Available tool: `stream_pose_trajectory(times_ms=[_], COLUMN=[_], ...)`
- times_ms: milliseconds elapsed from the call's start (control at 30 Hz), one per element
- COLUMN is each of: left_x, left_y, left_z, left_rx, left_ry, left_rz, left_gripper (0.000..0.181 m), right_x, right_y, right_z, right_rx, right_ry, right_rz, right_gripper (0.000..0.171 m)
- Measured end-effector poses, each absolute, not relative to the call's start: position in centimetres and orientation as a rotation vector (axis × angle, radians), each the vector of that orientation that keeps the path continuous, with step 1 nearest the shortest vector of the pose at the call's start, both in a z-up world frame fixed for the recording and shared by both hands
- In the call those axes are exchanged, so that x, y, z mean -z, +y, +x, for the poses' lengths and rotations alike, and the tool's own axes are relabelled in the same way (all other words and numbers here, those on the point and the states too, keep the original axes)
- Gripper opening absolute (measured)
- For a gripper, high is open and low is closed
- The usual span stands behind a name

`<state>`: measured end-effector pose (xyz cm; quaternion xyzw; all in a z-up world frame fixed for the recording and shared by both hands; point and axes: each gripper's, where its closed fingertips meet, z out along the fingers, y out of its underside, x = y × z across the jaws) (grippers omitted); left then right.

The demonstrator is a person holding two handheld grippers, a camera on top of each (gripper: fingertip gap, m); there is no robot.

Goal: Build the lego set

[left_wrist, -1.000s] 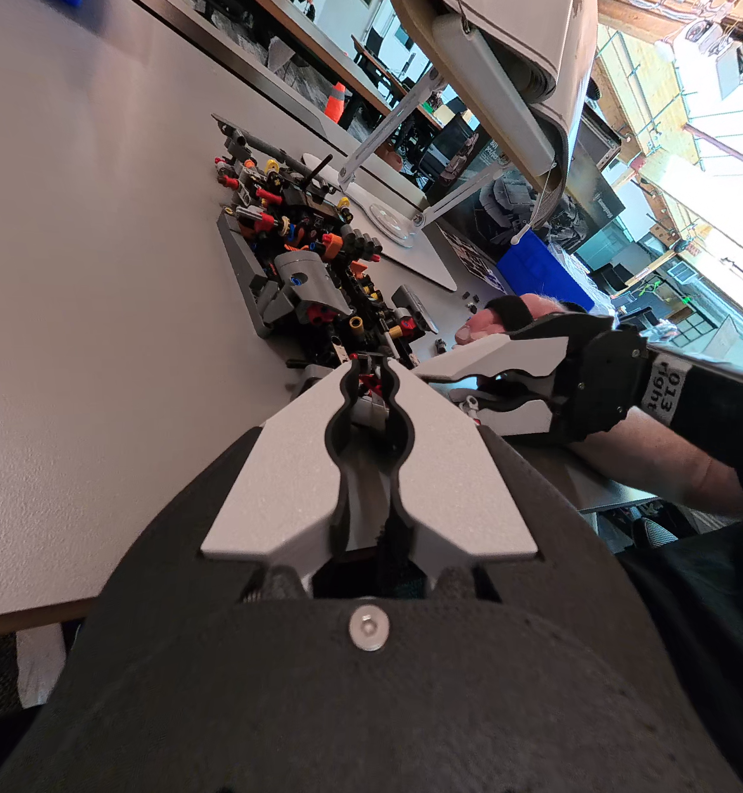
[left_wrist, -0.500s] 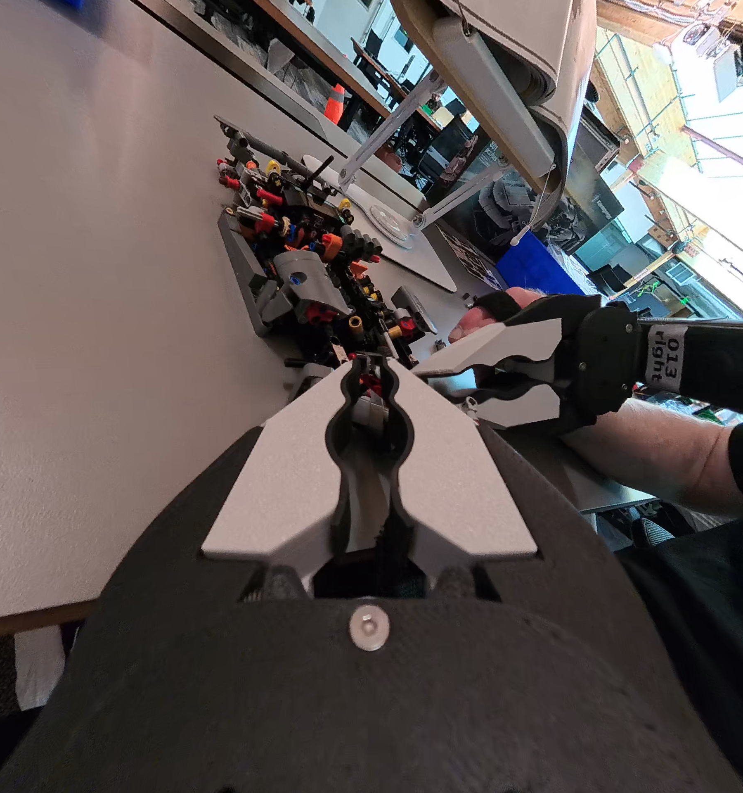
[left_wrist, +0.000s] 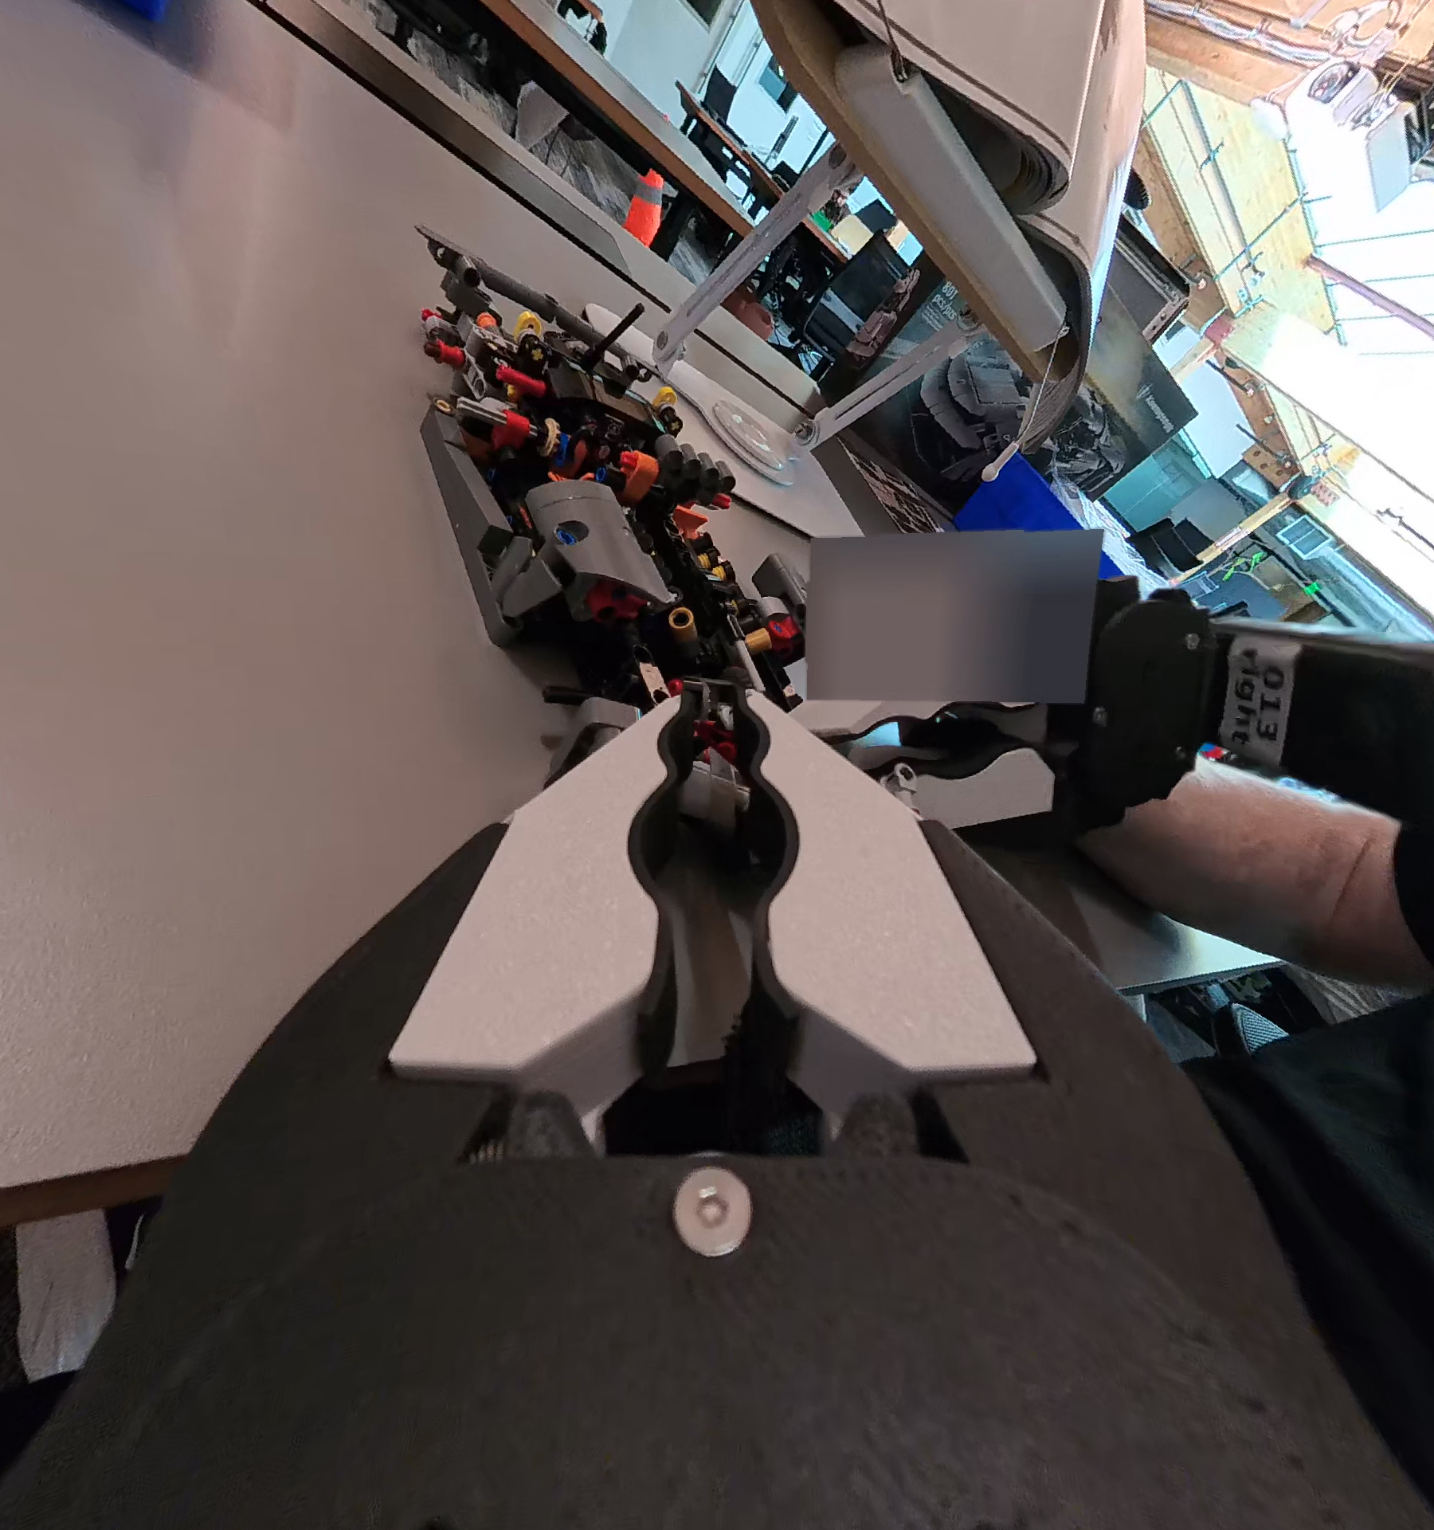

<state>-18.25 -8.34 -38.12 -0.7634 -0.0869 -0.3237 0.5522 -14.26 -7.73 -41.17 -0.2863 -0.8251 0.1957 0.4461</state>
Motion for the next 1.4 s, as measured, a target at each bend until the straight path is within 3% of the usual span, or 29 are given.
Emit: stream_pose_trajectory(times_ms=[1400], left_x=[38.2], left_y=[-8.4], left_z=[-15.3], left_rx=[0.865], left_ry=[-0.100], left_rz=[-1.855], left_gripper=[0.006], right_x=[40.5], right_y=[-6.6], right_z=[-10.9], right_rx=[-1.132], right_ry=[-2.072], right_rz=[-1.266], right_gripper=[0.001])
